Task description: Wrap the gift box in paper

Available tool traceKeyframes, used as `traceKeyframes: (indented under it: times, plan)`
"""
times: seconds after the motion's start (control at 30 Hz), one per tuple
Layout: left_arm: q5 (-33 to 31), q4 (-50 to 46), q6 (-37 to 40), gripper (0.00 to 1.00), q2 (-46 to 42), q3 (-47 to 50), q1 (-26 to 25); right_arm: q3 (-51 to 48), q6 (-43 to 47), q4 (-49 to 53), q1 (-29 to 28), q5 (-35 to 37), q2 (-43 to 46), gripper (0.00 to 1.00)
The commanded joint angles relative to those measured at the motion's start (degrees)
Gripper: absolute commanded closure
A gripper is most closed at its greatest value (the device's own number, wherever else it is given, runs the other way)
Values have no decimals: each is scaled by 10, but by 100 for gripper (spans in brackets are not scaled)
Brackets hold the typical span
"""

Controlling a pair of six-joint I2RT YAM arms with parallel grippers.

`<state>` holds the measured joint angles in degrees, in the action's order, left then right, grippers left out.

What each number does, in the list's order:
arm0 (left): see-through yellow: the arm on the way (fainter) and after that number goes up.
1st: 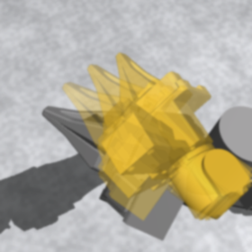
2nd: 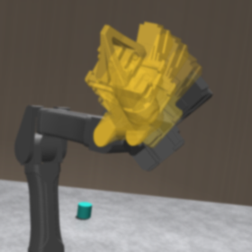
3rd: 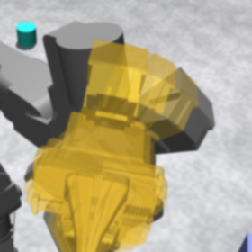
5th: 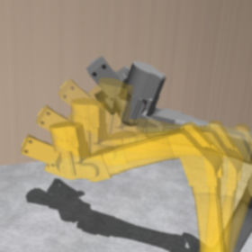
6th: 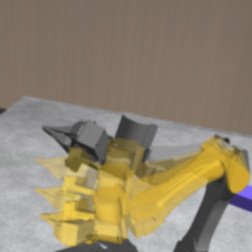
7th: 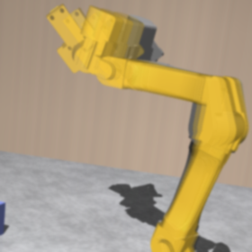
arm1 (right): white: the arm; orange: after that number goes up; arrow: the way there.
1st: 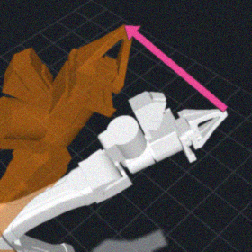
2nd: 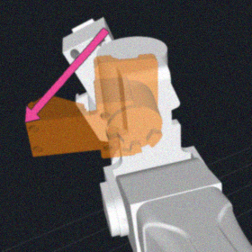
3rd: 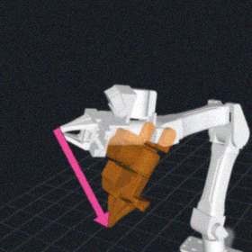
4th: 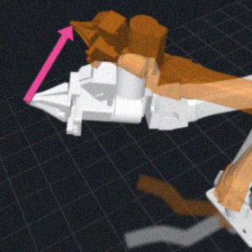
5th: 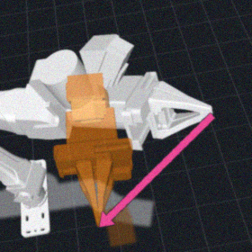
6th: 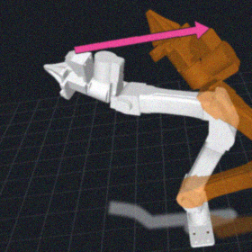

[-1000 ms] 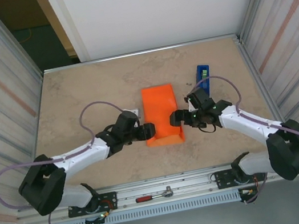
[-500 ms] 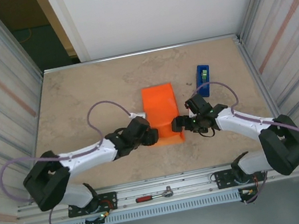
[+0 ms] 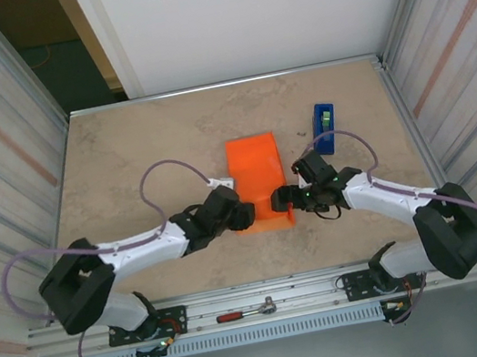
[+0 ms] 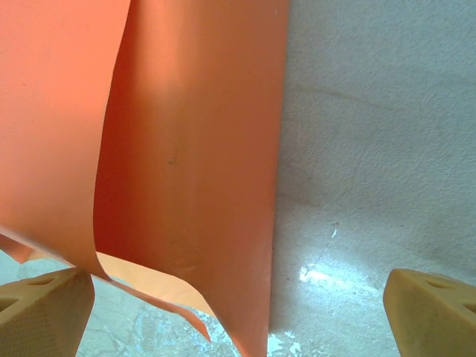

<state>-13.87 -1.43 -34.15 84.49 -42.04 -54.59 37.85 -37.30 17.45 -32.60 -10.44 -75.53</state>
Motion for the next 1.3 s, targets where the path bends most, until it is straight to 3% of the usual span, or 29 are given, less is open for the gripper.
traceKeyframes:
  times: [0.0, 0.13, 0.43, 0.8, 1.07, 1.27]
  plan:
    - [-57, 21, 27, 26, 32, -27, -22, 3, -8, 4, -13, 4, 8, 2]
    - [-113, 15, 37, 26, 65, -40, -48, 4, -10, 9, -23, 23, 24, 2]
    - [-128, 30, 32, 26, 92, -36, -61, 29, -24, -24, -23, 79, -61, 0]
    - [-122, 34, 49, 25, -19, 0, -61, 22, -25, -41, -22, 58, -84, 4]
    - [-123, 22, 91, 25, 37, -45, -54, 10, -28, -39, -24, 47, -68, 4]
    - [-174, 24, 89, 26, 91, -61, -53, -3, -32, -22, -32, 43, -18, 4]
